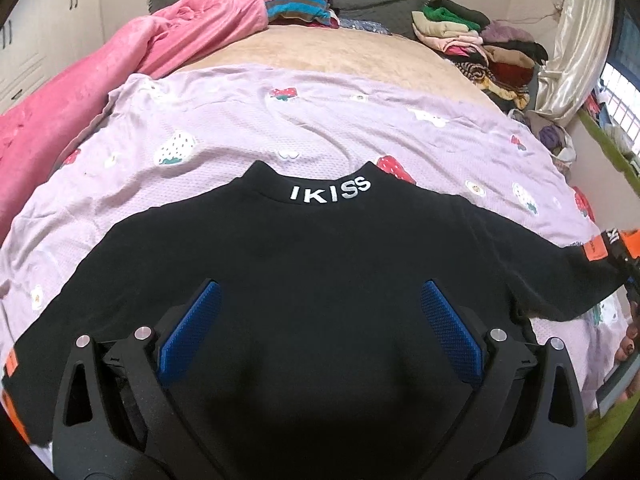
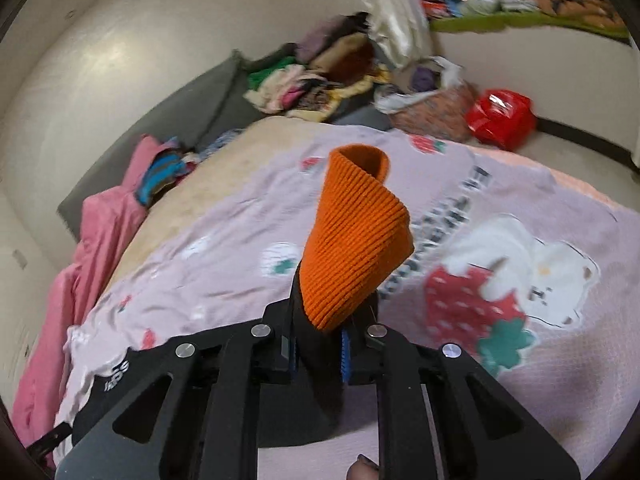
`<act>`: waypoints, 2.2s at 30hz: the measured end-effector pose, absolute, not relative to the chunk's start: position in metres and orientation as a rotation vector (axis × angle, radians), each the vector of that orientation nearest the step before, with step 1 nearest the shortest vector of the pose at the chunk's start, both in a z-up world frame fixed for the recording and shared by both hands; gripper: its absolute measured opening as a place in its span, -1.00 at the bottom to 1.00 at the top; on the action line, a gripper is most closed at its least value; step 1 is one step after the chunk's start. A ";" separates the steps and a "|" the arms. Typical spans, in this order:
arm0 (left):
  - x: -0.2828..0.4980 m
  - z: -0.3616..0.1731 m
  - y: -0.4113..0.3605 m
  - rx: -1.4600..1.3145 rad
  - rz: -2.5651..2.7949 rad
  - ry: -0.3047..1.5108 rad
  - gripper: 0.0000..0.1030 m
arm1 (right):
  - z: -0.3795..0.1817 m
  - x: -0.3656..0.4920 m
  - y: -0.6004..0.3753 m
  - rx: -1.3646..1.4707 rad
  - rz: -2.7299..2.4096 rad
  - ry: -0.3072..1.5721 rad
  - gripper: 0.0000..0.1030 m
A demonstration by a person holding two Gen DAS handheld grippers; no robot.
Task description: Fold small clothes
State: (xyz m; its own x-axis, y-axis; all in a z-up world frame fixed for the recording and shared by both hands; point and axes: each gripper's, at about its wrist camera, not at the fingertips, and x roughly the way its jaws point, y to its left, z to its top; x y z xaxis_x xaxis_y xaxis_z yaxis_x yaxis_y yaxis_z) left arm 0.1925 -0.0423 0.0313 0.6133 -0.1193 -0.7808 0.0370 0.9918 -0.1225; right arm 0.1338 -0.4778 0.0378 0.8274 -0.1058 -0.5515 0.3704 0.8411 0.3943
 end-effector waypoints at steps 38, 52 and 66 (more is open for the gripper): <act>0.195 0.000 0.070 -0.568 -0.318 0.923 0.82 | 0.046 0.182 -0.188 0.156 0.220 0.682 -0.73; 0.205 -0.024 0.083 -0.733 -0.379 0.962 0.82 | 0.004 0.175 -0.129 0.120 0.341 0.798 -0.39; 0.207 -0.041 0.041 -0.697 -0.499 1.044 0.22 | 0.014 0.132 -0.162 0.158 0.376 0.828 0.08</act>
State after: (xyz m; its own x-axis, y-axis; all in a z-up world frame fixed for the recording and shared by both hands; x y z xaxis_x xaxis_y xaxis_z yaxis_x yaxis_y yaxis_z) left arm 0.2066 0.0408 -0.0415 0.4266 -0.6721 -0.6052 0.0484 0.6851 -0.7268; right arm 0.1323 -0.1619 0.0141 0.6154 0.3854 -0.6876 -0.2635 0.9227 0.2814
